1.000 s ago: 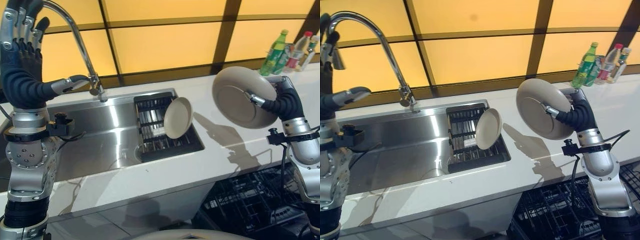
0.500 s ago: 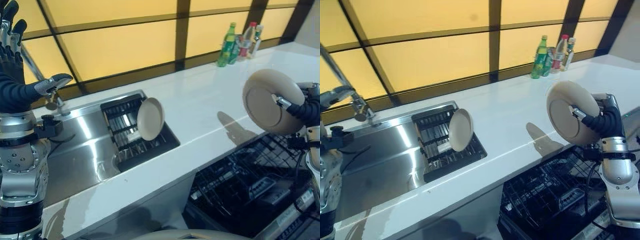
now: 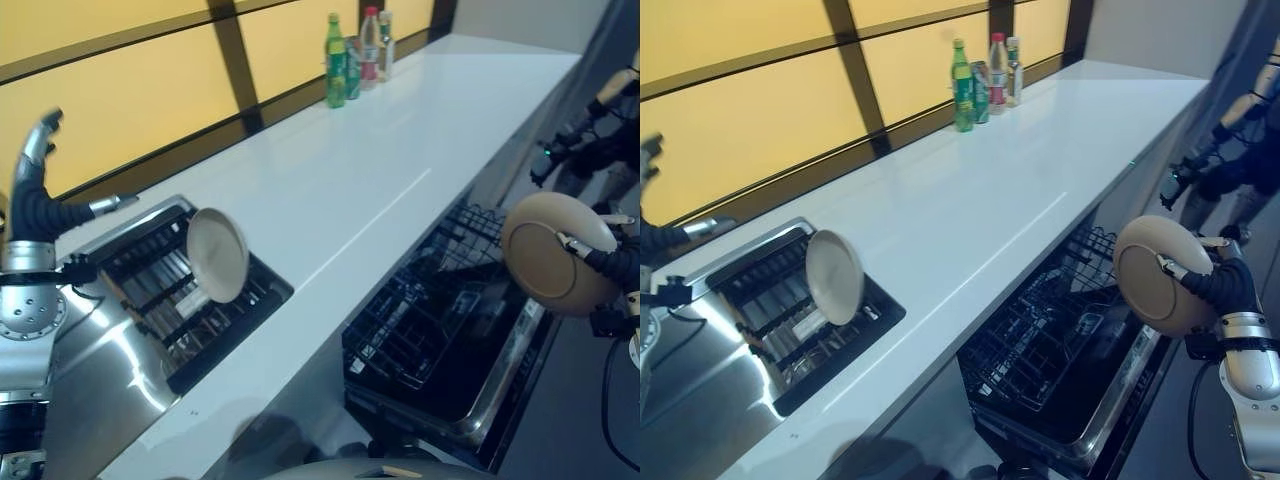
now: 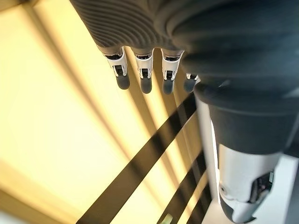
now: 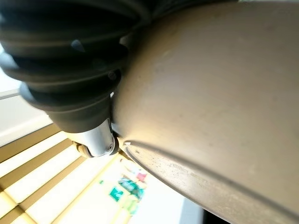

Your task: Pick up plates and place into dishwasher.

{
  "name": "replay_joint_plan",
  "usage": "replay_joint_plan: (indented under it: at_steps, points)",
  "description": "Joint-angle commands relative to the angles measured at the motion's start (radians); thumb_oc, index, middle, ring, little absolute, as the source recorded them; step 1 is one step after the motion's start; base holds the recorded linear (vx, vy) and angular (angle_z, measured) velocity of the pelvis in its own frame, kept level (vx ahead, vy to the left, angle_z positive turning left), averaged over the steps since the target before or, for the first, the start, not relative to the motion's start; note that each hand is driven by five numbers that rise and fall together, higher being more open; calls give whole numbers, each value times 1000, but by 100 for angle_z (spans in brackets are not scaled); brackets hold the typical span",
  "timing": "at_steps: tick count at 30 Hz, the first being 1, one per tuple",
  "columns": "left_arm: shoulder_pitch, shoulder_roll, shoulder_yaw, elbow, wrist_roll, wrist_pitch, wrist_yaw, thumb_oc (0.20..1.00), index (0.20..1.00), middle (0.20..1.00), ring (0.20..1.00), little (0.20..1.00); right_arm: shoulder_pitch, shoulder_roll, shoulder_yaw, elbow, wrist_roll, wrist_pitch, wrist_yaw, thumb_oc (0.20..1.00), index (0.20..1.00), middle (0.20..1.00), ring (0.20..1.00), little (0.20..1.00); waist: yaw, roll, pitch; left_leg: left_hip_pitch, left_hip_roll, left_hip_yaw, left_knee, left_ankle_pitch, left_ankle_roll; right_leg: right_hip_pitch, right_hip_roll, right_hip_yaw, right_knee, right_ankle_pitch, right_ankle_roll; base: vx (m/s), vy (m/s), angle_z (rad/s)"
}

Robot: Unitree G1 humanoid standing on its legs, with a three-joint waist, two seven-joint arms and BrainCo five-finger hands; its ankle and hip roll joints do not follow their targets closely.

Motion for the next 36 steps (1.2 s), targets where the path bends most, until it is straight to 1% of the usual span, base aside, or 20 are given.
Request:
replay_joint_plan:
  at_steps: [1,3,7,9,12,14,18,23,29,36]
  points:
    - [-29,31,11,22,-5,-31,23,1000,1000,1000,1000,1000,-44,-1,23,2,31,-59,33,200,200,200,200,200,-19,-58,-35,-87,-34,-33,134,-80,63,-16,-97,-8,25,-1,89,56,-66,-20]
    - [-15,19,20,7,10,-28,20,1000,1000,1000,1000,1000,-45,1,36,16,25,-54,44,200,200,200,200,200,-13,-57,-31,-90,-33,-28,135,-81,60,-21,-103,-30,24,0,91,45,-73,-20]
    - [-19,-4,2,-18,30,-8,30,1000,1000,1000,1000,1000,-91,5,104,60,48,-4,109,200,200,200,200,200,6,-49,-16,-115,-31,-41,162,-84,52,-28,-103,-48,29,-8,83,47,-79,-10]
    - [-29,-10,-17,-34,35,6,32,1000,1000,1000,1000,1000,-116,-1,160,79,65,37,156,200,200,200,200,200,17,-46,-12,-125,-31,-58,171,-81,49,-25,-100,-53,30,-12,77,75,-84,5]
    - [-46,-11,-42,-48,35,11,26,1000,1000,1000,1000,1000,-140,-2,234,132,58,52,201,200,200,200,200,200,33,-45,-7,-135,-28,-75,188,-81,42,-18,-102,-67,32,-17,72,77,-88,13]
    - [-58,-9,-65,-63,45,20,16,1000,1000,1000,1000,1000,-152,-3,290,182,96,62,256,200,200,200,200,200,48,-46,-10,-131,-24,-87,190,-78,37,-3,-102,-84,28,-19,70,124,-109,13]
    - [-69,8,-87,-70,24,26,-14,1000,1000,1000,1000,1000,-163,4,352,260,149,76,308,200,200,200,200,200,65,-48,-20,-109,-19,-107,175,-69,29,28,-101,-105,19,-23,70,130,-87,28]
    - [-67,13,-108,-71,18,36,-43,1000,1000,1000,1000,1000,-149,15,374,321,192,68,348,200,200,200,200,200,74,-51,-28,-85,-13,-126,164,-66,26,54,-99,-116,14,-27,71,103,-61,9]
    - [-46,8,-116,-74,0,33,-61,1000,1000,1000,1000,1000,-153,40,369,331,276,63,381,200,200,200,200,200,85,-48,-35,-57,-11,-144,141,-60,26,83,-97,-121,-3,-24,72,68,-35,3]
    - [-42,-19,-138,-69,6,23,-85,1000,1000,1000,1000,1000,-185,98,399,333,434,105,468,200,200,200,200,200,103,-47,-49,-29,-7,-158,128,-57,22,115,-97,-138,-17,-26,70,69,-13,0]
